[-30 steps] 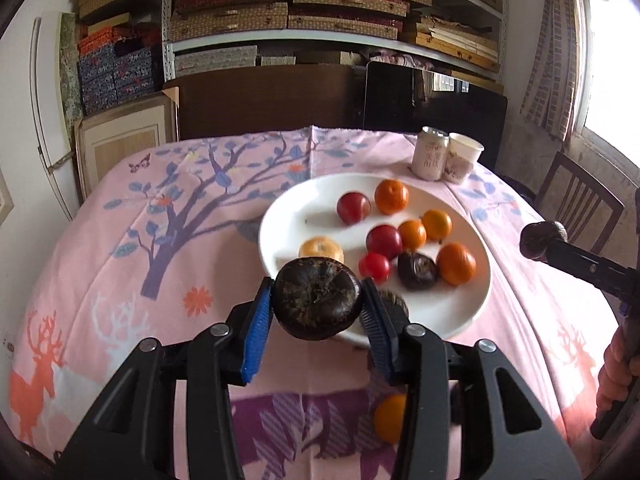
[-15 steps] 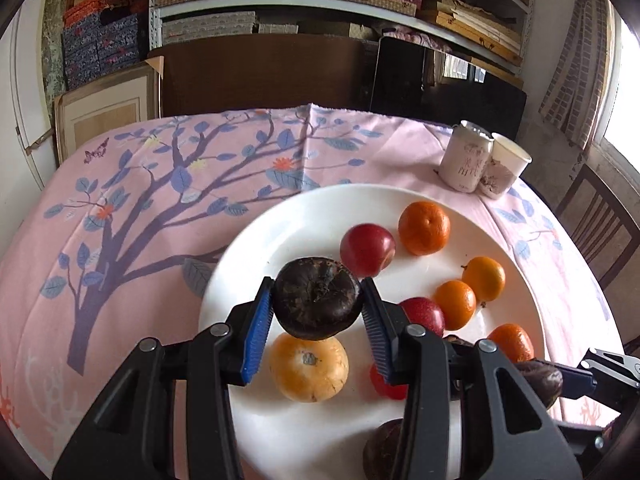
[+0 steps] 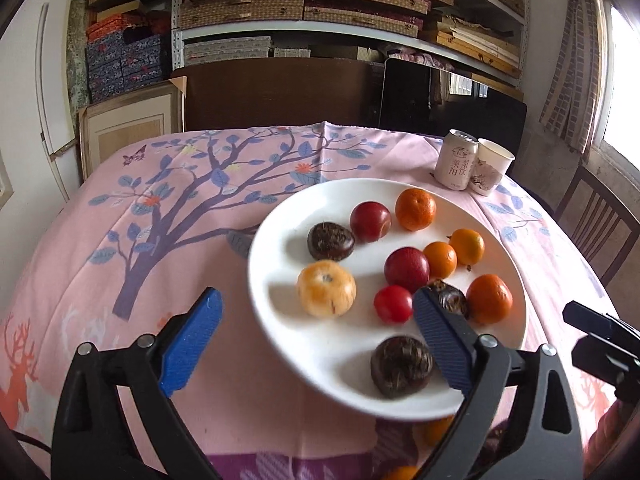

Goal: Organize fruits
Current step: 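Move both open tools back to the remaining fruits, then grasp an orange with the left tool while the right tool grasps a dark purple fruit, then place the orange on the plate with the left tool while the right tool places the dark fruit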

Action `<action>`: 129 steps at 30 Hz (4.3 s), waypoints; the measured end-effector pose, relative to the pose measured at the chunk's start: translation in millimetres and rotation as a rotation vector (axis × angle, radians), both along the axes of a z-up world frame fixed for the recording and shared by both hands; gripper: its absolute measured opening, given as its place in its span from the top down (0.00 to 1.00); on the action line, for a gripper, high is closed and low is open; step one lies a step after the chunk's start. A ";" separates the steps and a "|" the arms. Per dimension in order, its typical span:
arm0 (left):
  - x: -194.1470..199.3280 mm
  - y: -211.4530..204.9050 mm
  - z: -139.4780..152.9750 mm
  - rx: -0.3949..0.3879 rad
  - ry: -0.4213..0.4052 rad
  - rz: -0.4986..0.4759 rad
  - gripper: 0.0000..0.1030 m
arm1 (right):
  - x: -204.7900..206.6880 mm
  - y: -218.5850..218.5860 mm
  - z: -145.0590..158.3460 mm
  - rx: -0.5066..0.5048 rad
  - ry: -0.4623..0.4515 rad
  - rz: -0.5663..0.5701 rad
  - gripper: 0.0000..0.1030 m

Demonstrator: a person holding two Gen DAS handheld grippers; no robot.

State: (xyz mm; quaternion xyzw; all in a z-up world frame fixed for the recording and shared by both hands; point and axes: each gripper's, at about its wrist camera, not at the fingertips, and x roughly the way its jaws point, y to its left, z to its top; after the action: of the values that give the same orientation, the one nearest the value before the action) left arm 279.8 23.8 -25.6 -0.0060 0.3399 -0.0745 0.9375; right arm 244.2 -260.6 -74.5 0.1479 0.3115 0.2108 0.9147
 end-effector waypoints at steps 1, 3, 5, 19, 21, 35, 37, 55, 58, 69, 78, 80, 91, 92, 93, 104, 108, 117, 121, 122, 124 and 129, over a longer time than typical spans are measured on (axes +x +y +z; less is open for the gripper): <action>-11.9 4.4 -1.4 -0.015 0.000 0.005 0.08 | -2.2 -5.1 -3.3 0.009 0.016 -0.014 0.22; -34.0 11.1 -4.1 -0.038 0.003 0.012 0.07 | -10.2 -14.8 -5.7 0.049 0.025 -0.031 0.19; -56.6 13.4 -7.5 -0.047 0.006 0.003 0.06 | -18.9 -22.1 -5.8 0.081 0.015 -0.042 0.15; -93.3 -29.8 -42.5 0.151 0.101 -0.140 0.05 | -34.0 -24.6 -11.7 0.091 0.025 -0.052 0.10; -87.2 -24.1 -47.0 0.133 0.138 -0.121 0.05 | -34.3 -23.1 -11.3 0.082 0.021 -0.051 0.10; -81.6 -30.5 -50.2 0.149 0.151 -0.138 0.06 | -31.3 -13.4 -16.6 0.037 0.046 -0.036 0.10; -83.6 -34.9 -49.5 0.176 0.140 -0.141 0.15 | -31.1 -11.2 -17.5 0.028 0.048 -0.033 0.10; -86.7 -43.5 -49.6 0.244 0.122 -0.131 0.22 | -33.2 7.7 -23.0 -0.036 0.057 0.038 0.10; -86.2 -43.1 -50.2 0.243 0.126 -0.131 0.21 | -39.4 22.5 -23.5 -0.089 0.039 0.096 0.10; -85.3 -42.0 -52.1 0.253 0.132 -0.120 0.12 | -44.5 39.9 -31.9 -0.187 0.060 0.152 0.10; -77.3 -29.8 -56.6 0.199 0.185 -0.095 0.11 | -43.8 11.9 -35.7 -0.179 0.099 0.058 0.11; -76.2 -27.1 -57.2 0.184 0.193 -0.092 0.11 | -45.8 15.9 -37.6 -0.197 0.100 0.092 0.17; -73.5 -33.3 -57.8 0.145 0.202 -0.154 0.27 | -35.6 45.9 -50.1 -0.276 0.150 0.190 0.45; -74.2 -34.5 -57.4 0.142 0.199 -0.165 0.32 | -35.7 47.6 -49.9 -0.281 0.147 0.194 0.50; -75.7 -36.8 -56.7 0.141 0.193 -0.180 0.40 | -36.1 48.1 -49.8 -0.284 0.145 0.201 0.60; -89.2 -27.8 -39.6 0.075 0.104 -0.175 0.64 | -44.1 22.2 -37.1 -0.167 0.097 0.161 0.61; -88.8 -18.9 -17.4 0.059 0.039 -0.139 0.64 | -44.6 9.0 -24.6 -0.108 0.053 0.123 0.61; -16.2 -20.6 9.0 0.050 0.023 -0.085 0.64 | 2.5 26.9 2.8 -0.132 0.023 0.127 0.61; 6.8 -27.7 -6.2 0.058 0.044 -0.084 0.64 | 31.8 44.0 -2.6 -0.150 0.020 0.119 0.61; 10.0 -27.8 -9.0 0.059 0.039 -0.079 0.59 | 38.7 46.2 -3.9 -0.140 0.013 0.111 0.60; 12.0 -25.2 -11.2 0.052 0.018 -0.071 0.34 | 46.4 45.3 -5.8 -0.114 -0.015 0.100 0.42; 2.4 -11.4 -2.8 0.021 -0.015 -0.053 0.17 | 40.1 25.4 0.0 -0.085 -0.041 0.053 0.34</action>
State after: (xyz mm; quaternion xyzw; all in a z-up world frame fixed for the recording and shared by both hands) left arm 282.2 12.4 -28.4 0.0134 0.3339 -0.0960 0.9376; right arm 284.3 -235.2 -74.5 0.0964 0.3050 0.2246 0.9205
